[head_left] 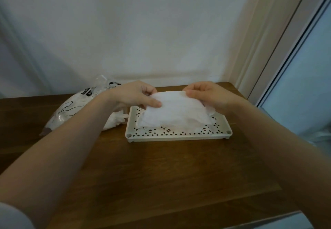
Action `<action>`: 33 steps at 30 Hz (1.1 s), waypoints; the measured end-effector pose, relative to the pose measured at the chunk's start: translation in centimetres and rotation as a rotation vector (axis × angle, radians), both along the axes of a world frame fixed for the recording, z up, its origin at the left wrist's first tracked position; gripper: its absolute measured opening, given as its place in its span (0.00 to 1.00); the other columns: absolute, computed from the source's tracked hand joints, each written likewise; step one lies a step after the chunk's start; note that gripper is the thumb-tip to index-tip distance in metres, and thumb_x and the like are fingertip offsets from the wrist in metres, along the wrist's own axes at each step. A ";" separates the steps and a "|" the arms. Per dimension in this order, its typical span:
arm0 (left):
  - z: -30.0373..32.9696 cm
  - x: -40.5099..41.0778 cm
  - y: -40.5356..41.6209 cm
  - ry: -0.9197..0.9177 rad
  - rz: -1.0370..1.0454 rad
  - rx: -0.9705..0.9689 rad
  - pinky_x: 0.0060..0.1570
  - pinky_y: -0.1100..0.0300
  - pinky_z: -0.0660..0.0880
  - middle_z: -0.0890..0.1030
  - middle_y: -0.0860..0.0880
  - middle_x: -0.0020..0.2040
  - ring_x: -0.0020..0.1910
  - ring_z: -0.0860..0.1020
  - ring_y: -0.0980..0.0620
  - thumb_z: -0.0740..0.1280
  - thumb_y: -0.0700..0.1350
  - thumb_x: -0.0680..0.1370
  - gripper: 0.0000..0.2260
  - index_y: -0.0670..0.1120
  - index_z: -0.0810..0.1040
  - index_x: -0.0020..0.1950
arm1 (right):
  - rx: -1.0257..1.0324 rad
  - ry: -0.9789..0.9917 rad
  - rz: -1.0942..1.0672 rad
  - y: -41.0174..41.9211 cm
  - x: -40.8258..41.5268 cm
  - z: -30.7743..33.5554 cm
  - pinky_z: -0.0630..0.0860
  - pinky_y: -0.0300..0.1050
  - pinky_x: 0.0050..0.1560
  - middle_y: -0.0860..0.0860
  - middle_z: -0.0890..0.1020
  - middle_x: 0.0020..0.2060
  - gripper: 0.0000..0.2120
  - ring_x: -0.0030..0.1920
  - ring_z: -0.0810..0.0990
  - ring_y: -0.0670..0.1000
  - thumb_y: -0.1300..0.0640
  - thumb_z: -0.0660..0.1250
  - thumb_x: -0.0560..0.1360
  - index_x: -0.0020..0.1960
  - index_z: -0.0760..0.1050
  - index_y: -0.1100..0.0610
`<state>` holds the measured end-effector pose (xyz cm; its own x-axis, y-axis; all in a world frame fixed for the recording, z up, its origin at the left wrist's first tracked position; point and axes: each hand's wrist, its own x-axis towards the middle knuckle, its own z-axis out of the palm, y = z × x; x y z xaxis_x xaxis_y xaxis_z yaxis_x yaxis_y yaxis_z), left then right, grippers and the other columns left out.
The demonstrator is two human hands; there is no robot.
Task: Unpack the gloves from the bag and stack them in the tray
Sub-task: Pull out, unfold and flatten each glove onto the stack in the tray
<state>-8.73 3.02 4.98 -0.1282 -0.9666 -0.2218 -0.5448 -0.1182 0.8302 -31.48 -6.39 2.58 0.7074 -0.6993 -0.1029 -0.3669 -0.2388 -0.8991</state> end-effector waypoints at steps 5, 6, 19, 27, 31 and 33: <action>-1.4 1.0 -0.8 0.265 0.092 0.051 0.38 0.64 0.77 0.83 0.47 0.40 0.40 0.80 0.54 0.69 0.37 0.70 0.06 0.42 0.77 0.46 | 0.181 0.037 0.036 -1.2 -1.9 -0.2 0.74 0.40 0.37 0.59 0.77 0.39 0.10 0.37 0.76 0.56 0.56 0.67 0.74 0.44 0.77 0.63; -1.7 1.3 -1.2 0.323 0.121 0.049 0.45 0.60 0.78 0.83 0.44 0.44 0.44 0.80 0.50 0.70 0.38 0.69 0.09 0.41 0.78 0.48 | 0.196 0.041 0.006 -1.6 -2.1 -0.5 0.74 0.39 0.36 0.56 0.77 0.38 0.07 0.37 0.76 0.53 0.59 0.64 0.76 0.43 0.76 0.62; -3.5 0.2 -7.3 0.475 0.355 -0.035 0.49 0.55 0.74 0.80 0.46 0.43 0.43 0.76 0.49 0.62 0.43 0.79 0.07 0.43 0.78 0.47 | 0.178 -0.086 -0.299 -6.9 -2.4 -2.1 0.67 0.33 0.25 0.50 0.66 0.28 0.16 0.25 0.64 0.44 0.49 0.57 0.80 0.38 0.69 0.57; -4.9 -0.1 -6.3 0.430 0.291 0.118 0.44 0.55 0.79 0.83 0.47 0.44 0.43 0.81 0.50 0.60 0.43 0.80 0.08 0.44 0.78 0.52 | 0.453 -0.121 0.038 -7.4 -3.4 -1.4 0.62 0.31 0.19 0.48 0.68 0.21 0.14 0.19 0.62 0.42 0.56 0.59 0.75 0.53 0.72 0.66; -7.2 0.1 -6.0 -0.080 0.286 0.163 0.47 0.52 0.77 0.79 0.43 0.46 0.44 0.78 0.45 0.60 0.45 0.80 0.08 0.41 0.75 0.49 | 0.166 0.337 -0.114 -7.6 -2.0 -4.0 0.71 0.36 0.27 0.51 0.74 0.31 0.10 0.27 0.70 0.46 0.56 0.61 0.79 0.44 0.73 0.62; -8.4 0.1 -6.1 -0.306 0.271 0.127 0.44 0.54 0.76 0.75 0.46 0.40 0.38 0.75 0.50 0.59 0.46 0.80 0.09 0.45 0.71 0.42 | -0.033 0.449 -0.132 -7.8 -1.1 -5.5 0.68 0.37 0.29 0.51 0.71 0.30 0.11 0.28 0.69 0.48 0.55 0.63 0.78 0.39 0.70 0.60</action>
<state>-8.65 -3.09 -3.42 0.2174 -0.9187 -0.3298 -0.6988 -0.3824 0.6045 -32.55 -14.23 -2.93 0.5025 -0.7883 -0.3550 -0.7473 -0.1896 -0.6368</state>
